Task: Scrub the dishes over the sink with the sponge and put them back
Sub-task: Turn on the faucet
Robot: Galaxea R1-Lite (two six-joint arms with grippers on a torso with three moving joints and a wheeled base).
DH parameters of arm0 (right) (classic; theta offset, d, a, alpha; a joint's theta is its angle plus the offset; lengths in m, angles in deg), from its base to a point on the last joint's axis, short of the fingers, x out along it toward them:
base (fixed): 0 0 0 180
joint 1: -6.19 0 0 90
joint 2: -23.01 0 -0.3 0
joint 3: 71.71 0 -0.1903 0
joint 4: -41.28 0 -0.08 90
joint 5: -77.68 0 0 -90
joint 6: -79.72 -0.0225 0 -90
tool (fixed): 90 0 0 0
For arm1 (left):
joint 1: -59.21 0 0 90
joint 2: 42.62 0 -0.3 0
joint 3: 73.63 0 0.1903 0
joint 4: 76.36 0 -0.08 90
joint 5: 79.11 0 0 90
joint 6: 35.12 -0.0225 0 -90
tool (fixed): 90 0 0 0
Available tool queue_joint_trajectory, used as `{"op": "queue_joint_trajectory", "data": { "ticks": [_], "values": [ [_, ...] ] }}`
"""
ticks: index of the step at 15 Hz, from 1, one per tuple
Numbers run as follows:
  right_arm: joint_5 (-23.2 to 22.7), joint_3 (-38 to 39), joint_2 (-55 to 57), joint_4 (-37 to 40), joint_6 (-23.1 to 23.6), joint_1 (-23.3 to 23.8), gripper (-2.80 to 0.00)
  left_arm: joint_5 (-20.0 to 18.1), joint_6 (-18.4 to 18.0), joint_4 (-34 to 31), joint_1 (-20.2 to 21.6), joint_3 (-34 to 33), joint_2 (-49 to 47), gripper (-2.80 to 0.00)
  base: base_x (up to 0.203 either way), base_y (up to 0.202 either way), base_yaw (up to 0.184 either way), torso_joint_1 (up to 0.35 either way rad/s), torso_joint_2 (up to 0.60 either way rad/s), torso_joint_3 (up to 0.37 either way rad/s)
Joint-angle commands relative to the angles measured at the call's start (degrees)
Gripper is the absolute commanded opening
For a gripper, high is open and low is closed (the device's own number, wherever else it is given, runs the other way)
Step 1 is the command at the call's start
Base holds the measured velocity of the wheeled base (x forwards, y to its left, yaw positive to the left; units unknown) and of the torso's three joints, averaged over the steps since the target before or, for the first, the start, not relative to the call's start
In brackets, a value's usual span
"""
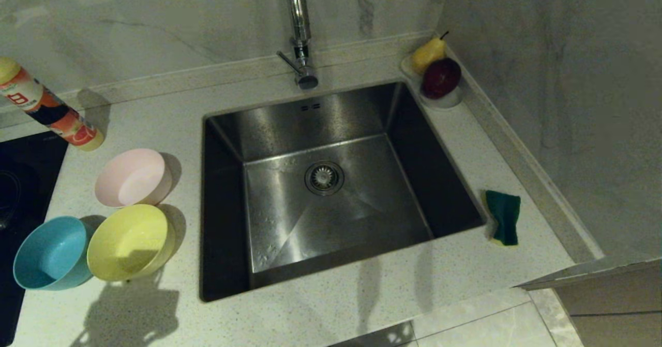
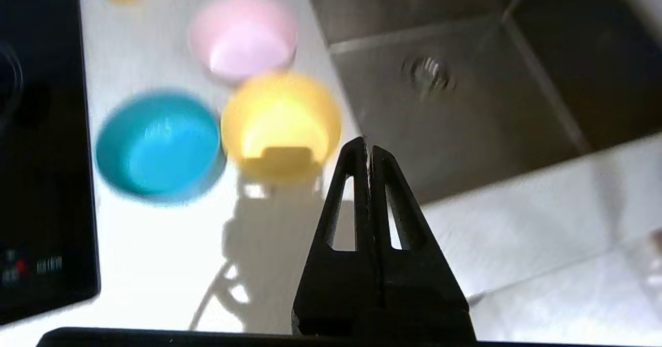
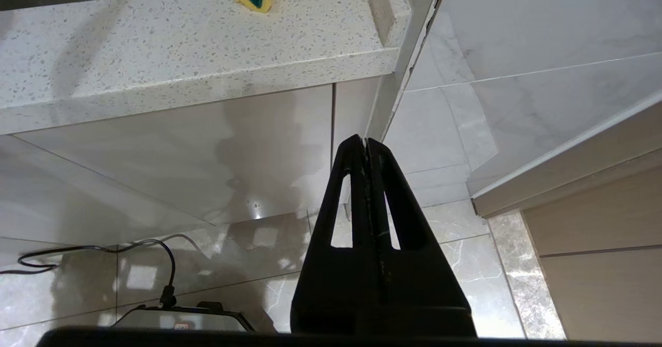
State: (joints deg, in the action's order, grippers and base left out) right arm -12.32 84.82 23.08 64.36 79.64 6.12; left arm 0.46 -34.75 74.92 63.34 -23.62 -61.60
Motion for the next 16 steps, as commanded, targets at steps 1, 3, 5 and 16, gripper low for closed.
{"op": "queue_joint_trajectory", "data": {
  "ticks": [1, 3, 5, 16],
  "values": [
    [0.00, 0.01, 0.01, 0.01, -0.01, -0.01, -2.80, 0.59, -0.38, 3.11, -0.04, -5.94, 2.99, -2.80, 0.000, 0.000, 0.000, 0.000, 0.00, 0.000],
    [0.00, 0.01, 0.01, 0.03, -0.01, -0.01, -2.80, 1.89, -0.55, 4.03, -3.96, -7.75, 4.81, -2.80, 0.000, 0.000, 0.000, 0.000, 0.00, 0.000],
    [0.00, 0.01, 0.01, 0.00, -0.01, -0.01, -2.80, 2.84, -2.01, 3.34, -5.07, -11.38, 10.48, -2.80, 0.000, 0.000, 0.000, 0.000, 0.00, 0.000],
    [0.00, 0.01, 0.01, 0.03, 0.00, -0.01, -2.80, 12.57, -1.52, 7.85, -5.13, -27.55, 19.07, -2.80, 0.000, 0.000, 0.000, 0.000, 0.00, 0.000]
  ]
}}
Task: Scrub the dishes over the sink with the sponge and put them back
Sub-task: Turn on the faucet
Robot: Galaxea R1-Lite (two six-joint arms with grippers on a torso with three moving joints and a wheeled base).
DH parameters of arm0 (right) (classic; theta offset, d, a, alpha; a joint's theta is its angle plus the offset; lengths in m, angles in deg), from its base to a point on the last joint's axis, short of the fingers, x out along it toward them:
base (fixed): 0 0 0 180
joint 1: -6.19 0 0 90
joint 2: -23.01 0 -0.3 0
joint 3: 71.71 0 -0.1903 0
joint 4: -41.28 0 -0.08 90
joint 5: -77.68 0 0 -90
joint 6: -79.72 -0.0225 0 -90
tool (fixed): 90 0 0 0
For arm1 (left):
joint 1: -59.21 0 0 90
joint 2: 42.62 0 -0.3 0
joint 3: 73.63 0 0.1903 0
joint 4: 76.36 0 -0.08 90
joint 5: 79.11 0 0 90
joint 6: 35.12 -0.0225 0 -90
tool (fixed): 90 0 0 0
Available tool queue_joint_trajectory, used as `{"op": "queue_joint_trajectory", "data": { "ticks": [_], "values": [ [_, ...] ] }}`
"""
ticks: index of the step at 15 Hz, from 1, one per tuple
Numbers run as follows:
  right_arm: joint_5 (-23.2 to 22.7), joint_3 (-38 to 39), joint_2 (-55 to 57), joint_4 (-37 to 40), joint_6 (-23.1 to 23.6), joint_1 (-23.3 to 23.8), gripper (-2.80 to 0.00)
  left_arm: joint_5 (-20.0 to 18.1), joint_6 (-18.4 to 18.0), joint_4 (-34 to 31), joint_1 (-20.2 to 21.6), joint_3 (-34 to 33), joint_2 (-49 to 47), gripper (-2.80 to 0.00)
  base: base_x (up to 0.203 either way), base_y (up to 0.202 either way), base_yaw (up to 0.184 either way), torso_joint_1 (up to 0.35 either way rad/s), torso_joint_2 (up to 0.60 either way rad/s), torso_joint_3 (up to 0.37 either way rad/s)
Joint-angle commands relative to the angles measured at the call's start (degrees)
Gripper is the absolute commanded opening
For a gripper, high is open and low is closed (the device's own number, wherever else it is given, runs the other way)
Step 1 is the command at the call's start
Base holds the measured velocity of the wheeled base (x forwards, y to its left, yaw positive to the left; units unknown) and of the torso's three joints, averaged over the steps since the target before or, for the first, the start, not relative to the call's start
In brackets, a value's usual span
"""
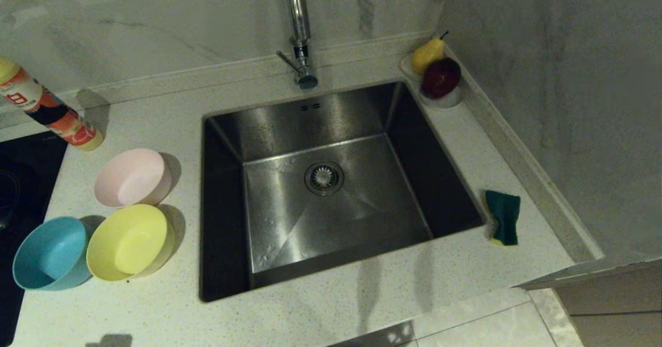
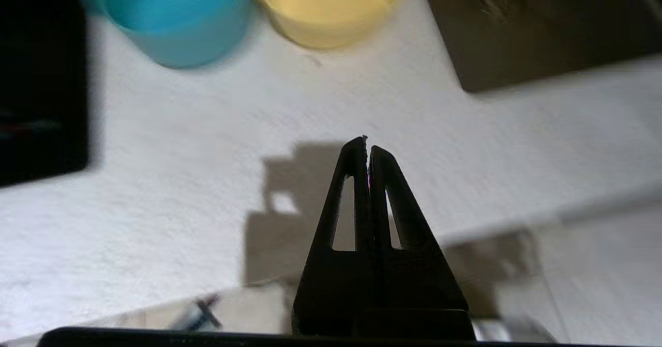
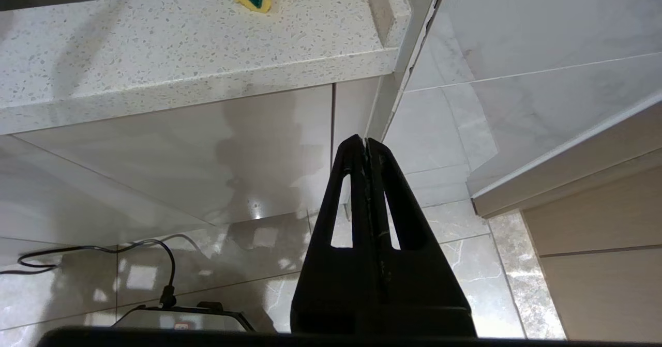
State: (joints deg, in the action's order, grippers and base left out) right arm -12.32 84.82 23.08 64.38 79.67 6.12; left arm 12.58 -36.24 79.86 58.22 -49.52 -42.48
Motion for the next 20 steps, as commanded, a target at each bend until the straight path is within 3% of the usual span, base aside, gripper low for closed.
{"op": "queue_joint_trajectory", "data": {
  "ticks": [1, 8, 12, 15, 17, 20],
  "values": [
    [0.00, 0.01, 0.01, -0.08, 0.04, -0.01, -2.80, 0.17, 0.18, 4.29, -0.01, -2.31, -0.05, -2.80, 0.000, 0.000, 0.000, 0.000, 0.00, 0.000],
    [0.00, 0.01, 0.01, -0.08, -0.04, -0.01, -2.80, 0.56, 1.37, 5.23, -0.01, -0.72, -0.06, -2.80, 0.000, 0.000, 0.000, 0.000, 0.00, 0.000],
    [0.00, 0.01, 0.01, -0.08, -0.01, -0.01, -2.80, -1.61, -0.55, 0.70, 0.02, 18.21, -3.12, -2.80, 0.000, 0.000, 0.000, 0.000, 0.00, 0.000],
    [0.00, 0.01, 0.01, -0.08, -0.04, -0.01, -2.80, -4.69, -1.01, -2.94, 0.01, 31.99, -17.33, -2.80, 0.000, 0.000, 0.000, 0.000, 0.00, 0.000],
    [0.00, 0.01, 0.01, -0.04, 0.02, -0.01, -2.80, -5.55, 1.75, -3.66, -0.03, 40.80, -29.59, -2.80, 0.000, 0.000, 0.000, 0.000, 0.00, 0.000],
    [0.00, -0.04, 0.01, -0.04, 0.05, -0.01, -2.80, -8.56, 8.69, -4.07, -0.06, 52.77, -48.02, -2.80, 0.000, 0.000, 0.000, 0.000, 0.00, 0.000]
  ]
}}
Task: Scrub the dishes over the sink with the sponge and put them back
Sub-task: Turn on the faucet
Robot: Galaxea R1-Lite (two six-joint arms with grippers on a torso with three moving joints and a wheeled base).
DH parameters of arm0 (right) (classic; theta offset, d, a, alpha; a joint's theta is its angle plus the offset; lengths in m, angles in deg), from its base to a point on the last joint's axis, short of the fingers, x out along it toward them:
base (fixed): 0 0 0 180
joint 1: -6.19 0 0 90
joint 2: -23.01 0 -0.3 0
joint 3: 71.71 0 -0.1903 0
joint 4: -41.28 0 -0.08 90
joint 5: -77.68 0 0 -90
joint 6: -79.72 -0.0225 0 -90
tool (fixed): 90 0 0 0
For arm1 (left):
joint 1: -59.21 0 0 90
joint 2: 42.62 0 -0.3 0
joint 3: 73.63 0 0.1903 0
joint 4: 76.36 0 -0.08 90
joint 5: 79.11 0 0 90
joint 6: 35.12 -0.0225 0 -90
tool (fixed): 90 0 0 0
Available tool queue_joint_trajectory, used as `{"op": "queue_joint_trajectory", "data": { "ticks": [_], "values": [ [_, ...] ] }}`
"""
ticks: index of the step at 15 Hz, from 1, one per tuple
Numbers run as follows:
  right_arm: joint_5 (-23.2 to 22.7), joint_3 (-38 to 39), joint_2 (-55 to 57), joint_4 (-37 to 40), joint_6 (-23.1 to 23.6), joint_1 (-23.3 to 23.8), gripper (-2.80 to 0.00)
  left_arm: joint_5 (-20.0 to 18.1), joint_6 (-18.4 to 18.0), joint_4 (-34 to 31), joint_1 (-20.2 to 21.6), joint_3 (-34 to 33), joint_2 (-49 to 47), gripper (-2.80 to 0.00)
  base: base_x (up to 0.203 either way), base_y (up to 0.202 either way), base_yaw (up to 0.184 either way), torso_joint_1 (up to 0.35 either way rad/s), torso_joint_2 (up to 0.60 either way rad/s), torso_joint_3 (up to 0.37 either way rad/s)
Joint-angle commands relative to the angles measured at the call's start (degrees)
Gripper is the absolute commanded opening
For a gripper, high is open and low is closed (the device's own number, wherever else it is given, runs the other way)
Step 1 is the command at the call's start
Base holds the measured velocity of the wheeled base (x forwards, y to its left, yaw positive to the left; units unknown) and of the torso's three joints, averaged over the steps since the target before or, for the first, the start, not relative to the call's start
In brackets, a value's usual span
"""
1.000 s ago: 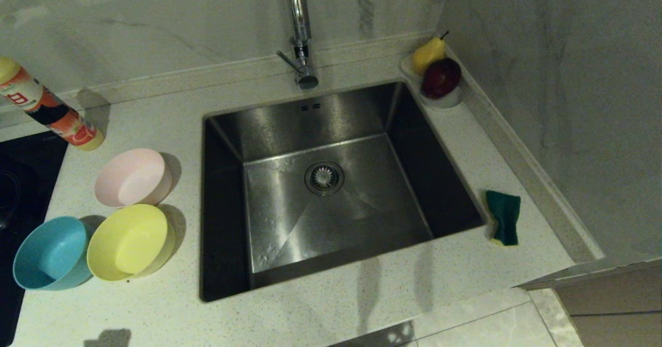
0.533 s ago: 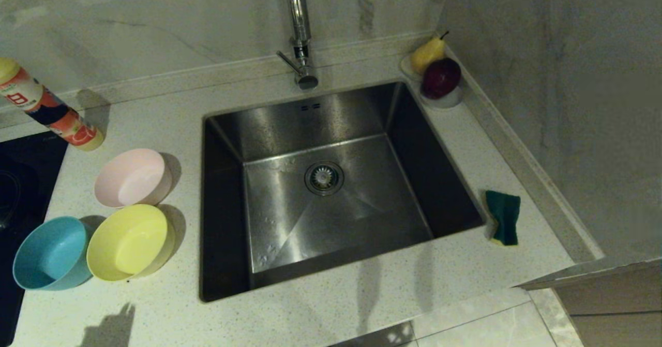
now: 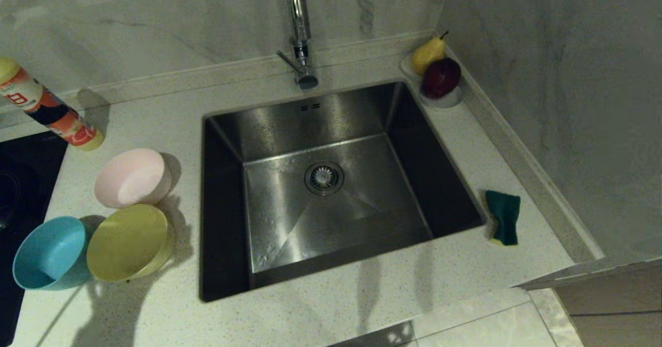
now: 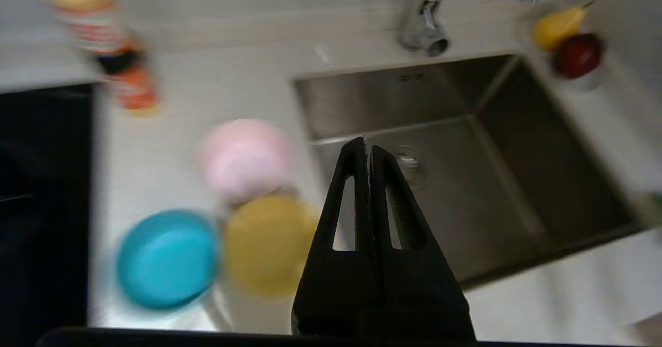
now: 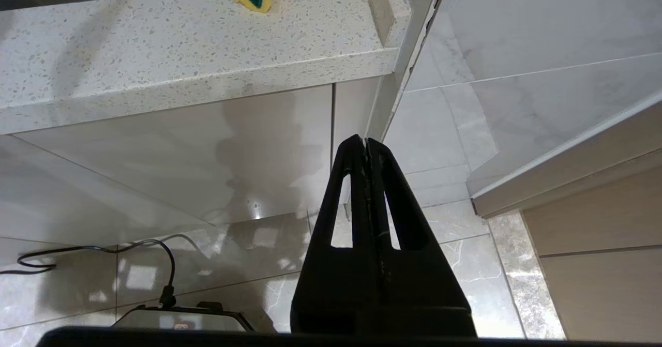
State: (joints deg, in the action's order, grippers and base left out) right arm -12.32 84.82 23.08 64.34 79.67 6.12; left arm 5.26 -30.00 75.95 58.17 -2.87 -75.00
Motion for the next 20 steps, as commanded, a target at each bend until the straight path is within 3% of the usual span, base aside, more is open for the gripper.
{"op": "queue_joint_trajectory", "data": {
  "ticks": [1, 6, 8, 13, 17, 20],
  "values": [
    [0.00, 0.01, 0.01, -0.01, 0.05, -0.01, -2.80, -2.84, 4.90, -0.23, -0.01, 9.86, -21.20, -2.80, 0.000, 0.000, 0.000, 0.000, 0.00, 0.000],
    [0.00, 0.01, 0.01, -0.05, 0.02, -0.01, -2.80, -15.54, 22.72, -0.27, -0.02, 33.48, -46.43, -2.80, 0.000, 0.000, 0.000, 0.000, 0.00, 0.000],
    [0.00, 0.01, 0.01, 0.03, -0.03, -0.01, -2.80, -18.62, 28.02, 1.77, -0.02, 38.72, -53.80, -2.80, 0.000, 0.000, 0.000, 0.000, 0.00, 0.000],
    [0.00, 0.01, 0.01, 0.03, 0.05, -0.01, -2.80, -20.55, 35.58, 17.87, -0.10, 40.75, -64.76, -2.80, 0.000, 0.000, 0.000, 0.000, 0.00, 0.000],
    [0.00, 0.01, 0.01, -0.05, -0.04, -0.01, -2.80, -20.57, 37.66, 26.63, -0.71, 40.15, -68.51, -2.80, 0.000, 0.000, 0.000, 0.000, 0.00, 0.000],
    [0.00, 0.01, 0.01, -0.05, 0.03, -0.01, -2.80, -20.32, 38.07, 29.14, -2.10, 40.87, -71.43, -2.80, 0.000, 0.000, 0.000, 0.000, 0.00, 0.000]
  ]
}}
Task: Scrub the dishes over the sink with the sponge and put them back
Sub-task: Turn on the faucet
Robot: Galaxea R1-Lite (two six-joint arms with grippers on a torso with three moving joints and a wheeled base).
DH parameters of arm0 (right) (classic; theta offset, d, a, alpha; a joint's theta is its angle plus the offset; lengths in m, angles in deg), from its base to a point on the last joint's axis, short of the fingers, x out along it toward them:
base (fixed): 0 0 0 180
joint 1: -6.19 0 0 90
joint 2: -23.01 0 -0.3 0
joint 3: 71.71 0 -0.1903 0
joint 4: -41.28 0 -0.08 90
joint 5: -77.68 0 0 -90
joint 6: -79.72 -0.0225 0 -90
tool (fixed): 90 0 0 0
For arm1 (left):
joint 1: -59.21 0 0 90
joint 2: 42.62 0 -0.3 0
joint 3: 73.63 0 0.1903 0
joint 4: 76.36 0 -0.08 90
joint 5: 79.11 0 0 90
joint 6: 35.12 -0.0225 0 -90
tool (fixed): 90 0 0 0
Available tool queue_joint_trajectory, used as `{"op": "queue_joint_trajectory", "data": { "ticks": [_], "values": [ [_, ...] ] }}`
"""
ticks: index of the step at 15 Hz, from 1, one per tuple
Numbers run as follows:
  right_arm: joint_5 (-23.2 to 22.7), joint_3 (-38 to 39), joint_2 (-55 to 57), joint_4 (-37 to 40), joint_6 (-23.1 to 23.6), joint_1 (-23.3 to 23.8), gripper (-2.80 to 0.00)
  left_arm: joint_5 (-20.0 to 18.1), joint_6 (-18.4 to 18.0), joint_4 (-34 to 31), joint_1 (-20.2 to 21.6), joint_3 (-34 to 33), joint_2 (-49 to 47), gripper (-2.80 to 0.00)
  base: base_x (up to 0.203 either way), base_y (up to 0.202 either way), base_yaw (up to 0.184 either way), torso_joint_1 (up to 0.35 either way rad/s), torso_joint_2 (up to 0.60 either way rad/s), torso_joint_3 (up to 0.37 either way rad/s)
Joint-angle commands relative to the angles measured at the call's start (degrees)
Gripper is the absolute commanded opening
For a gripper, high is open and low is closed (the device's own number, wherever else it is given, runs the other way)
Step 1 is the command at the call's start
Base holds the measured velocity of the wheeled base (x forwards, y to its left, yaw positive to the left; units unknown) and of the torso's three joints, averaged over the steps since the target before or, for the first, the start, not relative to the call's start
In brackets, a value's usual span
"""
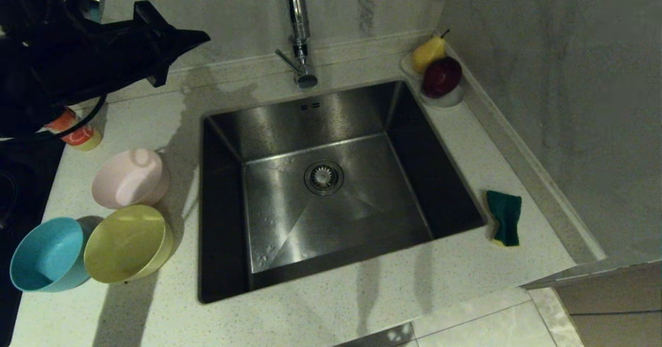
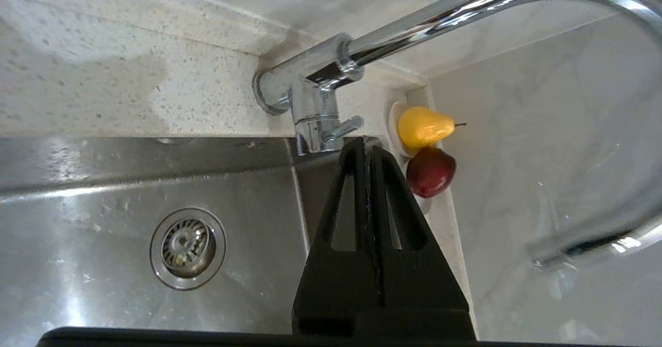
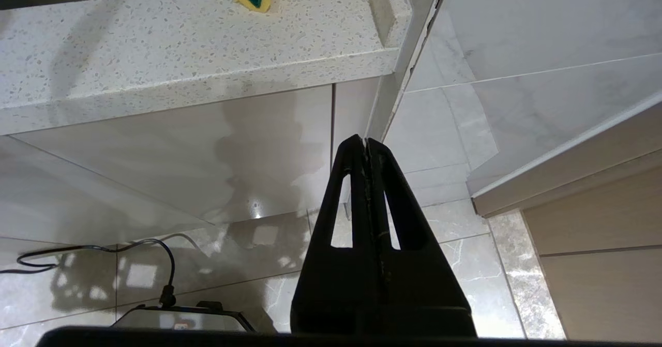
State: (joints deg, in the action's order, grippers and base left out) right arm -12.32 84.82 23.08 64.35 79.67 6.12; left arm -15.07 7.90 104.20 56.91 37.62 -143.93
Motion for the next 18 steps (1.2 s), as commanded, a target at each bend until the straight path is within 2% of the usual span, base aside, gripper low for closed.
{"op": "queue_joint_trajectory", "data": {
  "ticks": [1, 3, 5, 8, 14, 16, 18],
  "values": [
    [0.00, 0.01, 0.01, -0.06, -0.04, -0.01, -2.80, 0.32, 0.09, 2.98, -1.63, 0.43, -3.73, -2.80, 0.000, 0.000, 0.000, 0.000, 0.00, 0.000],
    [0.00, 0.01, 0.01, -0.06, -0.04, -0.01, -2.80, 0.96, 0.13, 7.59, -2.91, 0.45, -5.51, -2.80, 0.000, 0.000, 0.000, 0.000, 0.00, 0.000],
    [0.00, 0.01, 0.01, -0.06, 0.05, -0.01, -2.80, 1.54, 0.13, 8.25, -4.42, 0.95, -6.96, -2.80, 0.000, 0.000, 0.000, 0.000, 0.00, 0.000],
    [0.00, 0.01, 0.01, 0.03, -0.03, -0.01, -2.80, 6.83, -0.04, 8.53, -6.60, 5.01, -10.34, -2.80, 0.000, 0.000, 0.000, 0.000, 0.00, 0.000],
    [0.00, 0.01, 0.01, -0.04, -0.04, -0.01, -2.80, 8.79, 0.13, 9.25, -8.32, 9.23, -13.15, -2.80, 0.000, 0.000, 0.000, 0.000, 0.00, 0.000],
    [0.00, -0.04, 0.01, -0.06, -0.04, -0.01, -2.80, 11.69, 0.13, 11.11, -9.48, 9.30, -13.76, -2.80, 0.000, 0.000, 0.000, 0.000, 0.00, 0.000],
    [0.00, 0.01, 0.01, -0.06, 0.05, -0.01, -2.80, 12.77, 0.13, 13.06, -10.27, 9.41, -14.78, -2.80, 0.000, 0.000, 0.000, 0.000, 0.00, 0.000]
  ]
}}
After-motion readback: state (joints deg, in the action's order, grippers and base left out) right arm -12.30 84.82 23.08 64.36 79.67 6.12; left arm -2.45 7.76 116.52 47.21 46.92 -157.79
